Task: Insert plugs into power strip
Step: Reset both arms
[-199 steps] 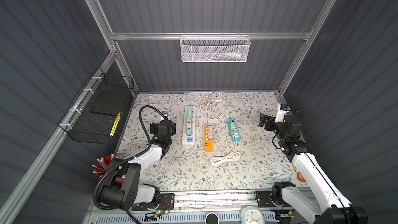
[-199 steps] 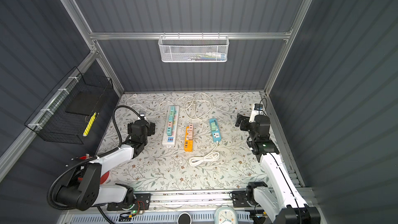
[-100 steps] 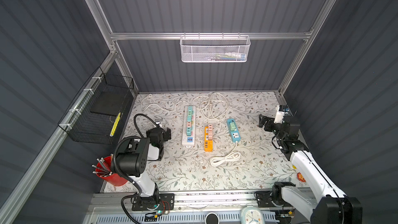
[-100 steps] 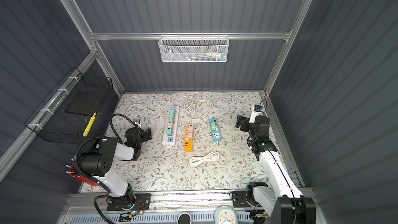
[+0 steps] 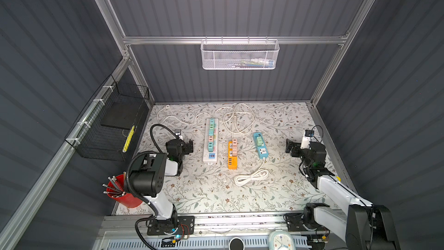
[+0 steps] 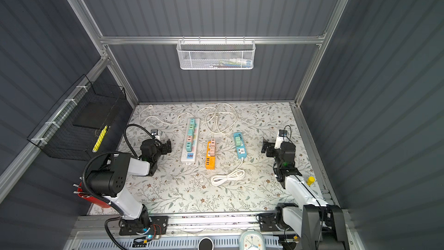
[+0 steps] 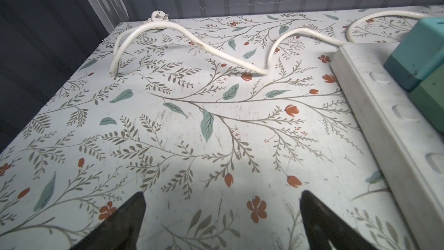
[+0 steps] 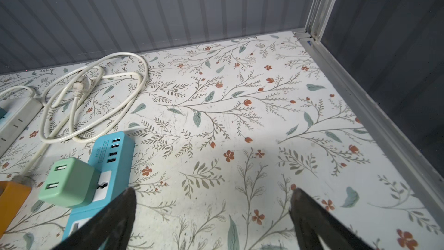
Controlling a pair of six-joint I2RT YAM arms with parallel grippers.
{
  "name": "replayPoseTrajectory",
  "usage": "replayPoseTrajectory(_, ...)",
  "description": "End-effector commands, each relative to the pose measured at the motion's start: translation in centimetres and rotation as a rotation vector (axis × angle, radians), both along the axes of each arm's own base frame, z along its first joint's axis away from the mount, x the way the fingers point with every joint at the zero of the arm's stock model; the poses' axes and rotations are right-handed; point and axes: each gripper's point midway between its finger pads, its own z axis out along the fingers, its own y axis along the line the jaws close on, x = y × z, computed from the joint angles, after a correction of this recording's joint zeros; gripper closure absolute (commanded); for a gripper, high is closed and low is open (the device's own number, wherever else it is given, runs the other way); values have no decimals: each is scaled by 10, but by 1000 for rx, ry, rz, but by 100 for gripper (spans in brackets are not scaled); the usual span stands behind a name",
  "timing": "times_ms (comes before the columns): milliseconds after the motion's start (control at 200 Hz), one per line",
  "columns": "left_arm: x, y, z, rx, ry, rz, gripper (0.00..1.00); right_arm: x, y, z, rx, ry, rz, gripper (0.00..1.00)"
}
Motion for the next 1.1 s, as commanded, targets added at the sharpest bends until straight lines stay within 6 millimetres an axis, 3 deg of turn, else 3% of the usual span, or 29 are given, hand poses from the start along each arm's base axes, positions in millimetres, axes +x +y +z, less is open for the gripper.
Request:
replayPoseTrajectory(0,3,0,1,-16,-6,-1,0,12,-3,22,-84,-178,7,1)
replayPoseTrajectory(155,3,0,2,-16,-6,-1,0,6,-24,-2,-77,-236,-123,1)
replayPoseTrajectory(255,3,0,2,-16,-7,0,0,-1,-38,-1,-67,-276,-210,1)
replayPoseTrajectory(335,3,0,2,-16,-6,-1,0,12,-48,-8,-60,-200,-266,1)
replayPoseTrajectory(410,3,0,1,-16,-5,0,0,35,-44,-18,-71,-76,-227,1)
replayPoseTrajectory(1096,3,0,2,-16,-5,-1,0,32,-43,-15,-58,-104,-217,1)
